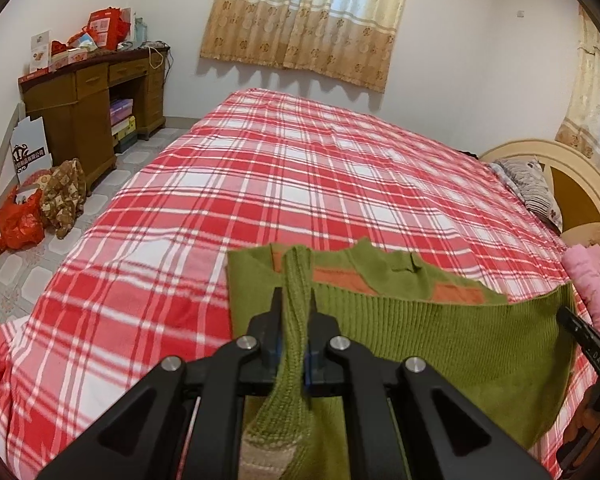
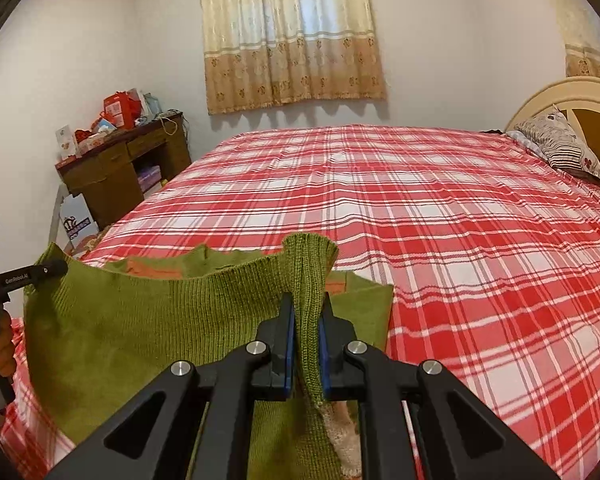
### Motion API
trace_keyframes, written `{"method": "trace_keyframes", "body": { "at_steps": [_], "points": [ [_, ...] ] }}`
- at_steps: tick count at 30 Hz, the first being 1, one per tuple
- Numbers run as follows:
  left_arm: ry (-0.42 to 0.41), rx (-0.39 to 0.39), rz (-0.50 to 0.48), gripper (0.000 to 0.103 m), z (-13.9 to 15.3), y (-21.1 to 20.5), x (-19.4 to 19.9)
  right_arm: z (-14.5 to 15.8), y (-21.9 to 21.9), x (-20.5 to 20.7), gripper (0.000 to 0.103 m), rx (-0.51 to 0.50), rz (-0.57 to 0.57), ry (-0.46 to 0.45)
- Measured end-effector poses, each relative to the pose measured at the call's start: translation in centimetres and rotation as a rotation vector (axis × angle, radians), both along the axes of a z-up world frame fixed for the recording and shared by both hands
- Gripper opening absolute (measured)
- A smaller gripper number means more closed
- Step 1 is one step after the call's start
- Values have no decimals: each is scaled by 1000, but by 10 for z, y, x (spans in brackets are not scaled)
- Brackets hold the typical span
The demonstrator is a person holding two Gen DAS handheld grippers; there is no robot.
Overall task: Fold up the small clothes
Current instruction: 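Lift the hem with both tools and fold it toward the collar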
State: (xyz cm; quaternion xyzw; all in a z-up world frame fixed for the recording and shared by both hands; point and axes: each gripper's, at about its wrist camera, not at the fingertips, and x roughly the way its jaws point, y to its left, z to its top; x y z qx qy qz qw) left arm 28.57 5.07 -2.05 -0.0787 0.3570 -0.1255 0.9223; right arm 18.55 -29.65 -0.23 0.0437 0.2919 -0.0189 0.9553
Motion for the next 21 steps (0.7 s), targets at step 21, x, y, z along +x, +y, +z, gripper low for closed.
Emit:
{"method": "trace_keyframes", "body": {
  "at_steps": [21],
  "points": [
    [61,111,155,7,-54,-38,122,-74,-38,129,9,-43,-126,120]
  ]
}}
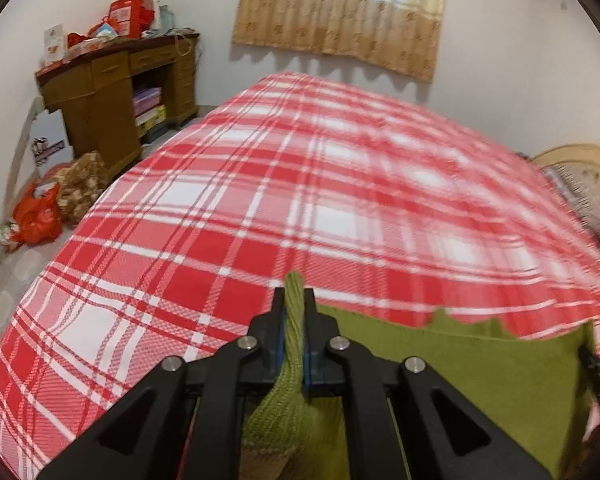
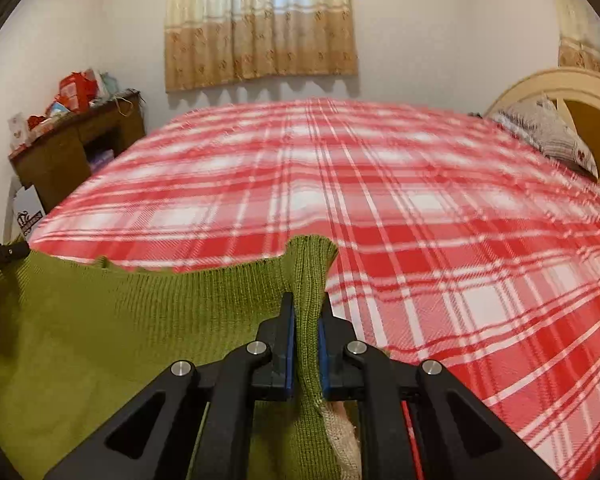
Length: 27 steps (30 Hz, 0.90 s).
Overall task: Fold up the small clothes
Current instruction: 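Lay the hem down over the collar and open both tools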
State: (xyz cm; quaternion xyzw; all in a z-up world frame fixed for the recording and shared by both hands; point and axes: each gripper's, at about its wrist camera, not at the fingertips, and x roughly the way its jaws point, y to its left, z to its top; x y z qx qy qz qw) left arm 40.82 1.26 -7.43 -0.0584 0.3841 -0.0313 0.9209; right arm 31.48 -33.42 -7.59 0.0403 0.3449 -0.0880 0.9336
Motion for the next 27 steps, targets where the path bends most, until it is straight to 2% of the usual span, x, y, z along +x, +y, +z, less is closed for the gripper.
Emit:
{"method": "trace_keyframes", "body": {
  "at_steps": [3,5,7,11,14,17,21,23,27],
  "points": [
    [52,7,14,7,-21,1,5,-9,-5,5,9,15,-28,45],
    [48,4,30,9,-19,3,7,-13,-6,8,9,8,-37,74],
    [60,34,41,12,-22,0,10,-18,-4,12,9,-12,-60,115],
    [71,52,38,14,-23,-3,10,-20,2,12,16,-67,-75,129],
    [77,38,15,25,-15,-3,0,-19,3,10,21,-80,-83,132],
    [68,29,-20,34,3,-6,-26,-19,-1,10,26,-69,-96,132],
    [17,95,-87,49,19,-20,-79,-18,-3,11,28,-53,-92,135],
    [16,130,-107,50,20,-26,-102,-11,-5,4,28,-13,-67,112],
    [5,151,-122,50,21,-23,-136,26,7,-54,28,-47,-102,-58]
  ]
}}
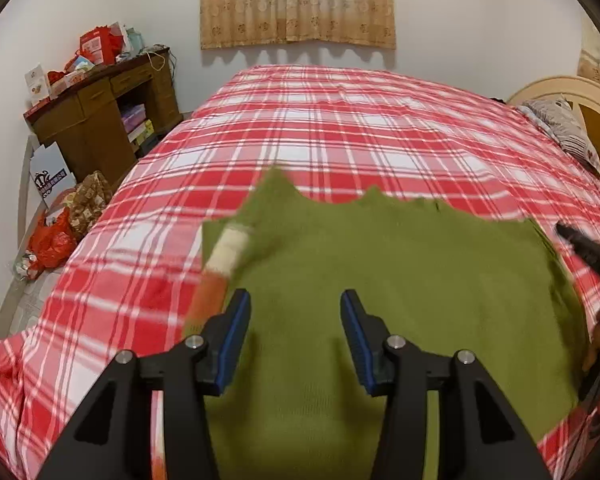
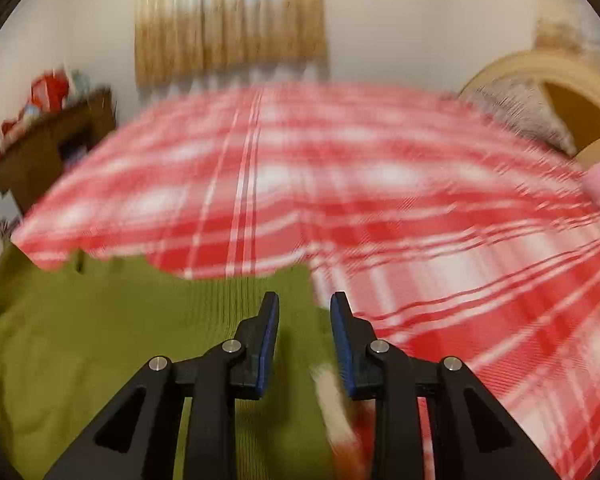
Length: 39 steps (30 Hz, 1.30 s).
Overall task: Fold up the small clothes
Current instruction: 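Lay the hem down over the collar and open both tools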
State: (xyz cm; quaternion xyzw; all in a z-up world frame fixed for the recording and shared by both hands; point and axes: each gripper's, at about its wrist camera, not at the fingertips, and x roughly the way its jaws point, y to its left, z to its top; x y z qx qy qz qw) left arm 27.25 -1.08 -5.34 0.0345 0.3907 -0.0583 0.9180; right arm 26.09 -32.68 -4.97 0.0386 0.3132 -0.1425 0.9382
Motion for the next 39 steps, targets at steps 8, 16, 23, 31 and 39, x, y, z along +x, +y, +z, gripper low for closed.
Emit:
{"method": "trace_keyframes", "body": {
  "at_steps": [8,16,23,31,39],
  "points": [
    [-10,84,9,50,-16,-9,-29,-7,53,-96,28,31,149,22],
    [13,156,38,53,-42,-12,-42,-56,57,-106,28,77,151,115],
    [-34,192,43,56,-48,-7,-57,-59,61,-107,28,52,154,88],
    [-63,105,109,87,-56,43,-98,-58,60,-110,28,61,156,75],
    [2,-47,257,86,-60,91,-111,-57,60,-109,28,67,156,80]
  ]
}}
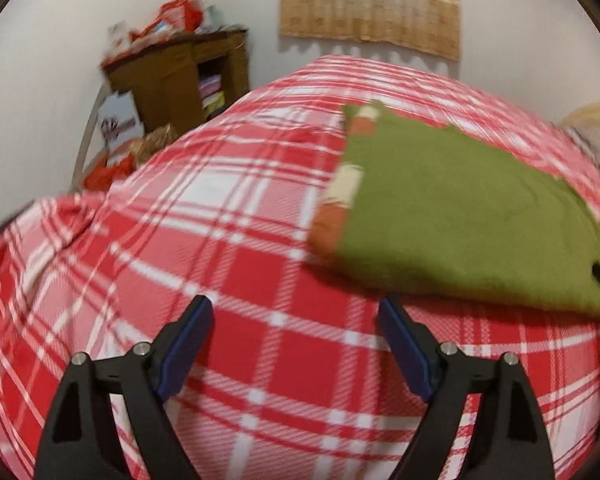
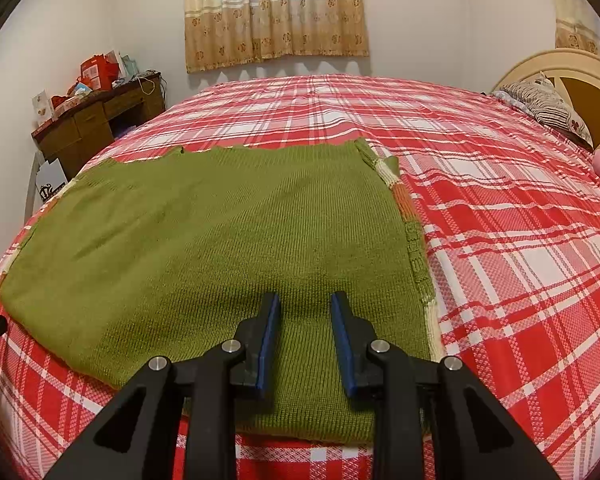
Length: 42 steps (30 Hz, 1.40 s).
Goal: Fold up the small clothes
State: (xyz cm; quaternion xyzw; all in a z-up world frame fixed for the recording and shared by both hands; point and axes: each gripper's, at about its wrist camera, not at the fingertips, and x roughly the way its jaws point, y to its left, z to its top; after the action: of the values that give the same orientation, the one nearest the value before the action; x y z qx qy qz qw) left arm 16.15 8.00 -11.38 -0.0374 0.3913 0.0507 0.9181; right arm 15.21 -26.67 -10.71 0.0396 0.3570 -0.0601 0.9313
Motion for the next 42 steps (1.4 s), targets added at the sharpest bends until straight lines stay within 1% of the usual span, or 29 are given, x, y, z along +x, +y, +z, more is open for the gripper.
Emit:
{"method": "trace_keyframes", "body": {
  "at_steps": [2,3,4,6,8,10,11,12,14,15,17,18,20,21,22,23,24,26,27,28,29,30,31,32,33,36,37,39,42],
  "points": [
    [-10,-26,7,86,5,2,1,3,-1,1,28,1,-6,16],
    [-24,-37,-1,86,9,1,2,7,1,1,28,-4,-29,25],
    [-35,-47,-13,86,13,-1,2,14,4,-3,28,7,-48,7],
    [-53,-78,-34,86,19,-8,7,26,18,-11,28,38,-8,-47],
    [-39,-124,-54,86,18,-16,18,33,42,-11,28,8,62,-63],
    [-6,-179,-76,86,13,-19,27,29,67,-8,28,-5,150,-45],
    [12,-210,-83,86,9,-22,32,23,78,-6,28,-14,186,-31],
    [32,-242,-87,86,4,-24,37,17,83,-5,28,-26,200,-20],
    [53,-269,-63,86,-2,-26,44,-4,88,-2,28,-40,208,28],
    [31,-270,-48,86,-1,-26,48,-5,87,-5,29,-31,209,3],
    [27,-275,-34,86,2,-26,55,-5,81,-5,30,11,212,-1],
    [28,-296,-20,86,3,-26,62,-6,78,-5,30,28,213,-2],
    [23,-337,1,80,4,-23,65,-8,73,-6,30,57,217,-13],
    [23,-357,12,70,4,-23,69,-8,72,-6,30,62,218,-14],
    [24,-360,20,61,3,-24,72,-8,73,-6,30,63,218,-14],
    [26,-355,24,57,2,-25,76,-8,74,-4,30,60,218,-15],
    [27,-347,29,49,1,-25,77,-8,74,-4,30,59,218,-16],
    [21,-343,40,42,0,-22,74,-9,74,-4,31,62,219,-18],
    [15,-348,41,33,-1,-21,72,-9,73,-4,31,67,220,-20],
    [13,-352,38,27,-1,-20,70,-9,73,-5,31,71,221,-21],
    [7,-348,34,26,1,-21,67,-9,73,-5,31,76,222,-23],
    [-2,-327,33,24,3,-23,66,-9,72,-5,31,79,222,-23],
    [-18,-277,29,23,8,-30,64,-9,71,-5,31,82,223,-24],
    [-39,-201,19,23,13,-41,62,-9,69,-5,31,85,223,-26],
    [-52,-152,8,22,17,-50,61,-9,69,-5,31,86,223,-27],
    [-104,-36,-76,17,30,-83,56,-10,68,-6,31,86,223,-28],
    [-116,-17,-98,14,33,-90,55,-10,69,-6,31,87,223,-28],
    [-146,13,-169,11,39,-110,50,-10,68,-5,31,91,224,-29],
    [-140,16,-223,11,41,-124,54,-10,68,-7,31,98,225,-32]
  ]
}}
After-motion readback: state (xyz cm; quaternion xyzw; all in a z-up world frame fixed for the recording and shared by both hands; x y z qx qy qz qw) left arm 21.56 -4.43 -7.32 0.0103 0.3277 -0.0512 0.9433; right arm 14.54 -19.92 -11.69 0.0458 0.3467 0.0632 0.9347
